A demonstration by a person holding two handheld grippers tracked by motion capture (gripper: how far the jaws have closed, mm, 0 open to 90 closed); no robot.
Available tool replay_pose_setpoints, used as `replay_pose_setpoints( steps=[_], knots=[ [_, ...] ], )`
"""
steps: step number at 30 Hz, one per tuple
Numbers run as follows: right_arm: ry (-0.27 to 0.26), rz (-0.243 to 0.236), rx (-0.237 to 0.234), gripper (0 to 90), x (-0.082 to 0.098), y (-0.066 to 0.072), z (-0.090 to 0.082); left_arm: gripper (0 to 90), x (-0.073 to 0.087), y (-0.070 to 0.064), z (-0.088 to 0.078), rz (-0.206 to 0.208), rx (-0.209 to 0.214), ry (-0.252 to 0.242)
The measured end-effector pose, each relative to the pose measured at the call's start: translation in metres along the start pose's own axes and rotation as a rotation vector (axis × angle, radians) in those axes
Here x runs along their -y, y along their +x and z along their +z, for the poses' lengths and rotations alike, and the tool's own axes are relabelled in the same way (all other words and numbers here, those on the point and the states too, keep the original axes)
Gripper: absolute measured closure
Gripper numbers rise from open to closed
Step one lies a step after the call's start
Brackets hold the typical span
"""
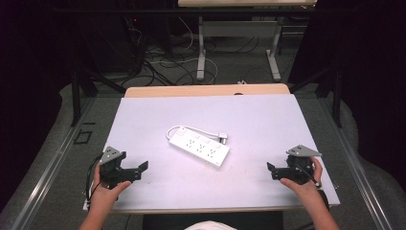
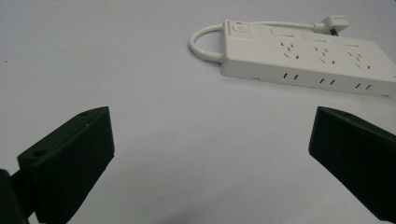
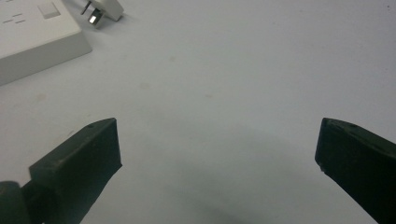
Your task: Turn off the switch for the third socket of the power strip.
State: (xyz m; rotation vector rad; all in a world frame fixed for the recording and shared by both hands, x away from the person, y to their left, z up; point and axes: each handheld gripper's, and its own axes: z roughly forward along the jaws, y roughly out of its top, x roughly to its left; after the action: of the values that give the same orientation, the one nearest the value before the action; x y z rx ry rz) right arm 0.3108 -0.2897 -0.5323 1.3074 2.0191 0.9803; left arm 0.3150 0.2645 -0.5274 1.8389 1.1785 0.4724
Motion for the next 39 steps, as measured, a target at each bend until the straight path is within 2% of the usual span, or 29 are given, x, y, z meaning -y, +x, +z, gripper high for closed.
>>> replay_pose_setpoints(
  steps=[2,6,8,11,15,19,21,22,25,33,39],
  knots=[
    [-0.006,-0.004,0.013,0.0,0.0,0.004,0.001,0.2,0.0,-0.001,0.003,0.001,-0.006,-0.001],
    [0.009,0.043,0.006,0.3,0.004,0.004,0.005,0.2,0.0,-0.005,0.007,0.019,-0.009,0.006],
    [0.02,0.069,0.007,0.0,0.005,0.003,0.006,0.2,0.003,-0.007,0.008,0.032,-0.004,0.03],
    [0.008,0.094,0.008,0.0,0.003,0.002,0.008,0.2,0.005,-0.009,0.008,0.031,-0.004,0.034],
    [0.002,0.088,0.005,0.0,0.004,0.005,0.007,0.2,0.006,-0.012,0.009,0.031,-0.013,0.041],
    [-0.004,0.061,-0.009,0.0,0.003,0.007,0.007,0.2,0.005,-0.013,0.01,0.035,-0.014,0.04],
    [-0.006,0.072,-0.032,0.0,0.001,0.01,0.005,0.3,0.005,-0.013,0.01,0.031,-0.013,0.044],
    [-0.01,0.067,-0.03,0.0,0.0,0.011,0.004,0.3,0.005,-0.013,0.012,0.029,-0.013,0.046],
    [-0.022,0.064,-0.069,0.0,-0.001,0.014,0.004,0.6,0.005,-0.013,0.013,0.033,-0.01,0.056],
    [-0.043,0.045,-0.066,0.0,-0.007,0.023,0.002,0.7,0.006,-0.014,0.015,0.015,0.005,0.059],
    [-0.035,0.005,-0.105,0.0,-0.015,0.036,0.011,1.0,0.006,-0.014,0.016,0.016,0.008,0.065]
  ],
)
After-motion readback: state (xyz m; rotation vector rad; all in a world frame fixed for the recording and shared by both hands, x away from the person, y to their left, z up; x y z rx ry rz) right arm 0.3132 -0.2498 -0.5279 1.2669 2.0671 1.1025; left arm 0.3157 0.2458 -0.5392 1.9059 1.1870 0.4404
